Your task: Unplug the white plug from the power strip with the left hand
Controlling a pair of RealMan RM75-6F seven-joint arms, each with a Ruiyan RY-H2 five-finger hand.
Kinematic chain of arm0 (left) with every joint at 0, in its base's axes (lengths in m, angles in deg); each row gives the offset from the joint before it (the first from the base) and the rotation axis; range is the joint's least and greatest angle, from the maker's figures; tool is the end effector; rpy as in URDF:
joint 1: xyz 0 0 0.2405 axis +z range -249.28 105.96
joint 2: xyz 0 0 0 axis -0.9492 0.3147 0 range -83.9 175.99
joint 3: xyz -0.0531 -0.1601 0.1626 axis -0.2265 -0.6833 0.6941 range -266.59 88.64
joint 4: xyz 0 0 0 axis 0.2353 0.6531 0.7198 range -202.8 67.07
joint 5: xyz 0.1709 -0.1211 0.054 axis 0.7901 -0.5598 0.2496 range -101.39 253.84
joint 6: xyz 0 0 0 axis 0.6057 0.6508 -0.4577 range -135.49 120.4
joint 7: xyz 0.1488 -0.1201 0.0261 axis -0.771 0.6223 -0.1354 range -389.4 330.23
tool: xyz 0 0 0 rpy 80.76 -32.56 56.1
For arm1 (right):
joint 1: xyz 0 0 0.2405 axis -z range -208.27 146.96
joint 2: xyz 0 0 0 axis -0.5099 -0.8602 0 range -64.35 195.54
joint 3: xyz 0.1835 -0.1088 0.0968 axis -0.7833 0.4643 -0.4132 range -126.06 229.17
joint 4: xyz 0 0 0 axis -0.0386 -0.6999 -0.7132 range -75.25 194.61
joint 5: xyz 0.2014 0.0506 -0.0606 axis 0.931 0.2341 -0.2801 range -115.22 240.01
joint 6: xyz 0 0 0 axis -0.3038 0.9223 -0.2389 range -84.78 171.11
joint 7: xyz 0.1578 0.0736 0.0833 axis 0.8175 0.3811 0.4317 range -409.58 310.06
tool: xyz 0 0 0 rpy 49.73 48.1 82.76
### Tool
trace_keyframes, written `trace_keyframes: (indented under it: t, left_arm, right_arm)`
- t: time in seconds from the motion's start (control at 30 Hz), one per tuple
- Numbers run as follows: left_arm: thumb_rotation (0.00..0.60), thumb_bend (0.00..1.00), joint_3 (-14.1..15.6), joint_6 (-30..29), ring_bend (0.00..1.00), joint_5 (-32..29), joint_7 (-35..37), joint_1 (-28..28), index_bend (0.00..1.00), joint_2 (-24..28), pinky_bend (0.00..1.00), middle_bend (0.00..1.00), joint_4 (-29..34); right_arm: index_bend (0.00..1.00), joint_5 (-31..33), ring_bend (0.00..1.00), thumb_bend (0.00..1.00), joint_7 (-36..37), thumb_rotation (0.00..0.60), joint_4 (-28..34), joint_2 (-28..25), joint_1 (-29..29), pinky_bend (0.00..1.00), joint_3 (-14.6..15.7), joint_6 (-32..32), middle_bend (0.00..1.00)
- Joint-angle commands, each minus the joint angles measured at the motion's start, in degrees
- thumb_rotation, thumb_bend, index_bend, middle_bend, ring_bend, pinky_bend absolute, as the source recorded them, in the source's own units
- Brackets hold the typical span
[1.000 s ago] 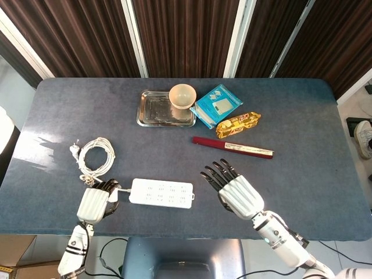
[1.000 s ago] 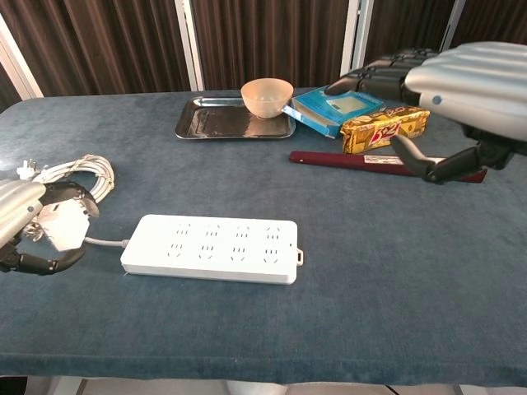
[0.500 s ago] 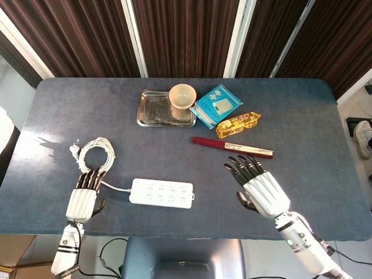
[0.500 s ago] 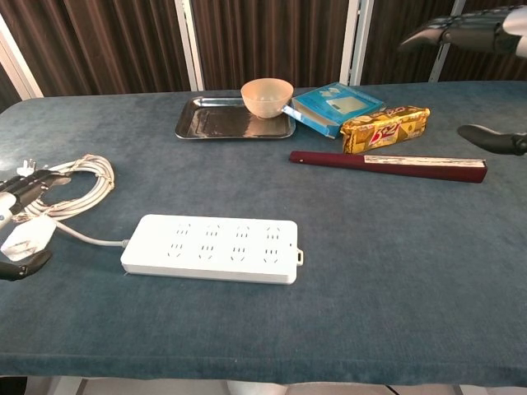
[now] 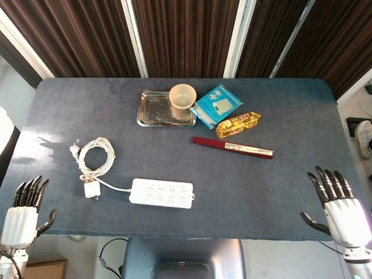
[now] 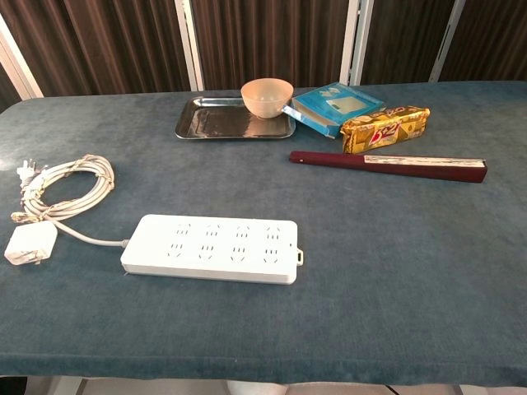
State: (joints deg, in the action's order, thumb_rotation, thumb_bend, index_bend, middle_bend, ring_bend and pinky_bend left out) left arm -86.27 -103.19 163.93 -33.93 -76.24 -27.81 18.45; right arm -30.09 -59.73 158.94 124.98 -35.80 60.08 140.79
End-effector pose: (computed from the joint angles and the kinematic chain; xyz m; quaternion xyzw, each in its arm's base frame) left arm -0.2862 0.2060 0.1141 -0.5870 -0.3534 -0.4140 0.5992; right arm -0.2611 -0.1855 0.1566 0.6388 -0.3189 0.3752 0.5911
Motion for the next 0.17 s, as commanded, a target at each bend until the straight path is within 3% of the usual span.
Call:
trace_keyframes:
  t: [0.03,0.17]
  left_arm:
    - [0.6,0.4,0.41,0.41,0.0,-0.27,-0.03,1.3,0.0,2.4,0.06,0.0,2.42]
    - [0.6,0.4,0.48,1.74,0.0,0.18,0.62,1.27,0.0,3.0,0.06,0.0,2.89]
  right_arm:
    - [0.0,1.95,0.0,0.3,10.26,0.6,-7.62,1.76,5.58,0.0,-0.31,2.7,0.0]
    - [0.0,0.48,0.0,0.3,9.39,0.6,-8.21,2.55,6.75,0.0,-0.9,3.83,0.0]
